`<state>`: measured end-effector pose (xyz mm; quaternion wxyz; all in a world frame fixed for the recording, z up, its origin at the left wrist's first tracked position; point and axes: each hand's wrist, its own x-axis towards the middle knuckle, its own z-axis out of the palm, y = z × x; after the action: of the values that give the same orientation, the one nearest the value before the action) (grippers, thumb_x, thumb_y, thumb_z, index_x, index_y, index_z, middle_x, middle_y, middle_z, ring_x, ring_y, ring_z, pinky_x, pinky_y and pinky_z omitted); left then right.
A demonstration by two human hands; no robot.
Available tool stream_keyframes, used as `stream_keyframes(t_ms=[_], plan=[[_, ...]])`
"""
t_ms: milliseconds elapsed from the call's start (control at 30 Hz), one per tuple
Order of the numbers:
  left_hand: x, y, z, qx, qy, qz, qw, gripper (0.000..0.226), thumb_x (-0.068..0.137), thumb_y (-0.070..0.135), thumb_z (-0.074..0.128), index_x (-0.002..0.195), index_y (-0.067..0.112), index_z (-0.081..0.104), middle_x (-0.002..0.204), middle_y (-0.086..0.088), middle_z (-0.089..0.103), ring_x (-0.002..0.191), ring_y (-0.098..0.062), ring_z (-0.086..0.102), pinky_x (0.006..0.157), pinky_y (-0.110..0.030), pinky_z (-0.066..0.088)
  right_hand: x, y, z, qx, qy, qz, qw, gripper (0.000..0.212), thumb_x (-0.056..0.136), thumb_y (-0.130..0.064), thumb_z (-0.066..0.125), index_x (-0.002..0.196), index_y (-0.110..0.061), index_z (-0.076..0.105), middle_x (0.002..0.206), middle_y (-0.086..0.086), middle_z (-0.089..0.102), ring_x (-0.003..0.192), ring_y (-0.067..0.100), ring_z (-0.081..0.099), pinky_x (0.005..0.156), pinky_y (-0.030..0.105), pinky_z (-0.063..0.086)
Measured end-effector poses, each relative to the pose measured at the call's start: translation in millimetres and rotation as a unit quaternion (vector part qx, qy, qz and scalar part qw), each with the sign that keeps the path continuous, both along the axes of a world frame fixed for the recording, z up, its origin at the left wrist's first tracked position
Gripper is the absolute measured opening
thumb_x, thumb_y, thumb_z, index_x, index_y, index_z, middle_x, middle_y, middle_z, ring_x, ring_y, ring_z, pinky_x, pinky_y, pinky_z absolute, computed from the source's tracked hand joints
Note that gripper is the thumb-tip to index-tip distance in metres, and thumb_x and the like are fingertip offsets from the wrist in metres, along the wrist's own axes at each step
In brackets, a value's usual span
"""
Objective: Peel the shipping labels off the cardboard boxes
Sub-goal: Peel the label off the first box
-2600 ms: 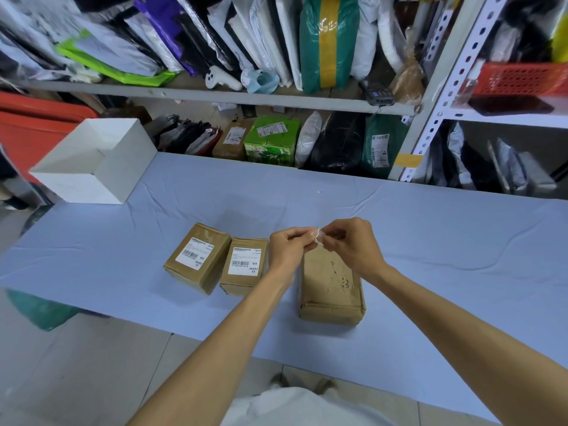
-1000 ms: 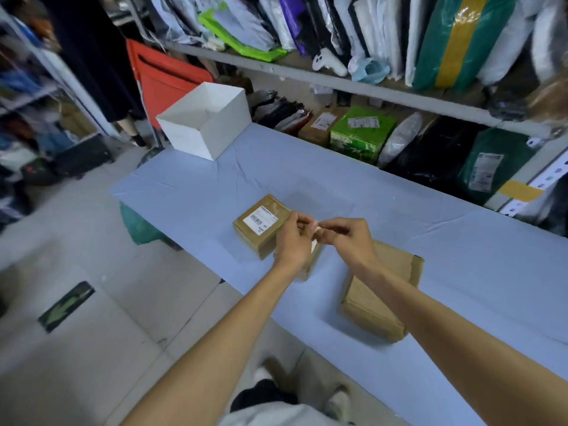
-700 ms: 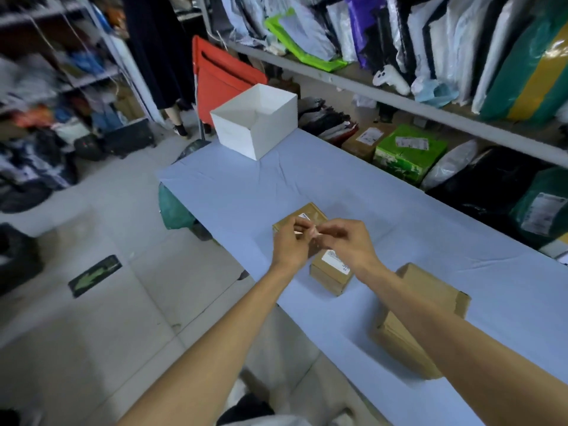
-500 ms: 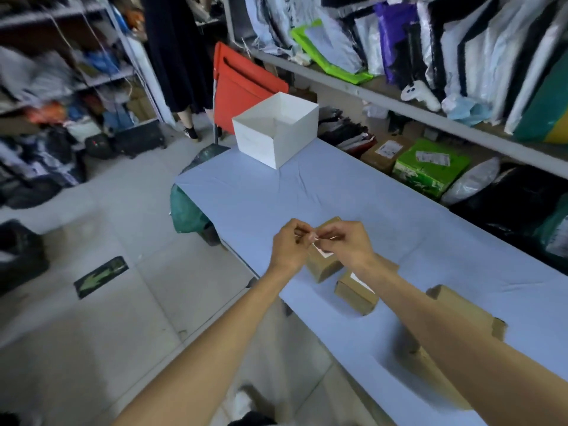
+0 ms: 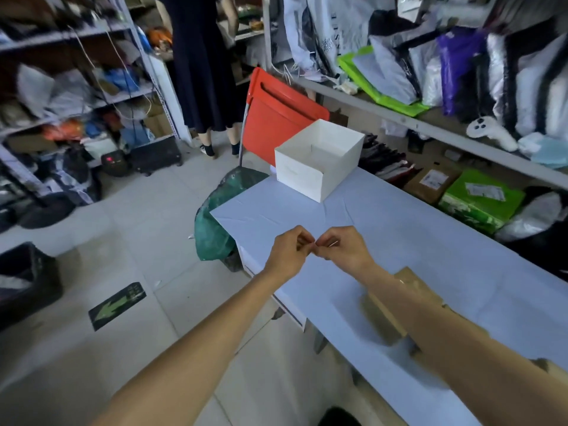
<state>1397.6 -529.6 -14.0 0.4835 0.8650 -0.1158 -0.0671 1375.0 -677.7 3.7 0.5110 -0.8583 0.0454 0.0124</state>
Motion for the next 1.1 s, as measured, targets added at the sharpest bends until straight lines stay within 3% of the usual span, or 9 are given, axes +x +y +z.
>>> stream_keyframes(t_ms=[67, 200, 333, 500, 667, 833, 1000, 1100], plan=[[23, 5, 5, 0.021, -0.007, -0.025, 0.999, 0.008, 0.088, 0.004, 0.061, 0.095, 0.007, 0.064, 0.093, -0.004, 0.068, 0.083, -0.016, 0.064, 0.077, -0.022, 0.053, 21, 5, 4, -0.04, -0.004, 0.015, 0.999, 0.009, 0.07, -0.003, 0.078, 0.072, -0.007, 0.07, 0.069, 0.002, 0.068, 0.063, 0.009, 0.063, 0.061, 0.014, 0.048], [82, 9, 18, 0.079, -0.054, -0.066, 0.993, 0.01, 0.089, 0.008, 0.061, 0.097, 0.008, 0.066, 0.098, -0.006, 0.07, 0.088, -0.019, 0.065, 0.084, -0.028, 0.053, 76, 6, 13, -0.107, -0.007, 0.023, 0.994, 0.008, 0.071, -0.007, 0.076, 0.077, -0.01, 0.072, 0.075, 0.0, 0.068, 0.07, 0.01, 0.061, 0.065, 0.019, 0.047], [139, 11, 37, 0.159, -0.074, -0.087, 0.981, 0.011, 0.089, 0.012, 0.059, 0.096, 0.012, 0.067, 0.099, -0.003, 0.07, 0.088, -0.021, 0.065, 0.082, -0.033, 0.054, 124, 1, 26, -0.122, -0.017, 0.018, 0.992, 0.008, 0.072, -0.005, 0.074, 0.078, -0.009, 0.072, 0.075, -0.002, 0.065, 0.064, 0.009, 0.059, 0.056, 0.016, 0.045], [201, 7, 57, 0.256, -0.063, -0.118, 0.957, 0.016, 0.087, 0.01, 0.052, 0.094, 0.014, 0.065, 0.1, -0.003, 0.068, 0.091, -0.027, 0.062, 0.081, -0.043, 0.053, 174, -15, 41, -0.164, 0.004, 0.02, 0.986, 0.012, 0.071, 0.001, 0.068, 0.082, -0.004, 0.071, 0.085, 0.004, 0.065, 0.074, 0.017, 0.06, 0.066, 0.025, 0.049], [257, -2, 67, 0.32, -0.073, -0.151, 0.932, 0.019, 0.089, 0.006, 0.046, 0.098, 0.005, 0.063, 0.105, -0.01, 0.065, 0.097, -0.03, 0.06, 0.081, -0.039, 0.051, 239, -29, 49, -0.209, 0.013, 0.022, 0.978, 0.014, 0.072, 0.003, 0.067, 0.083, -0.005, 0.07, 0.096, 0.007, 0.068, 0.085, 0.019, 0.061, 0.074, 0.026, 0.048], [311, -17, 81, 0.376, -0.084, -0.18, 0.905, 0.024, 0.089, 0.001, 0.043, 0.101, 0.005, 0.063, 0.11, -0.013, 0.063, 0.104, -0.032, 0.056, 0.1, -0.058, 0.038, 314, -40, 63, -0.232, -0.006, -0.008, 0.973, 0.018, 0.073, 0.003, 0.064, 0.088, -0.004, 0.072, 0.104, 0.01, 0.068, 0.098, 0.024, 0.063, 0.084, 0.025, 0.048], [346, -25, 84, 0.361, -0.079, -0.194, 0.909, 0.024, 0.092, 0.006, 0.042, 0.105, 0.004, 0.062, 0.112, -0.016, 0.061, 0.102, -0.032, 0.057, 0.086, -0.039, 0.046, 353, -43, 69, -0.175, -0.032, -0.043, 0.983, 0.005, 0.076, -0.014, 0.071, 0.08, -0.014, 0.074, 0.098, -0.003, 0.068, 0.092, 0.008, 0.056, 0.068, 0.002, 0.032], [358, -27, 81, 0.353, -0.083, -0.202, 0.91, 0.022, 0.093, 0.008, 0.044, 0.106, 0.004, 0.062, 0.11, -0.016, 0.063, 0.1, -0.032, 0.058, 0.074, -0.033, 0.042, 361, -45, 65, -0.139, -0.031, -0.044, 0.989, 0.004, 0.077, -0.02, 0.073, 0.08, -0.016, 0.073, 0.086, -0.017, 0.06, 0.09, 0.005, 0.054, 0.068, 0.001, 0.035]])
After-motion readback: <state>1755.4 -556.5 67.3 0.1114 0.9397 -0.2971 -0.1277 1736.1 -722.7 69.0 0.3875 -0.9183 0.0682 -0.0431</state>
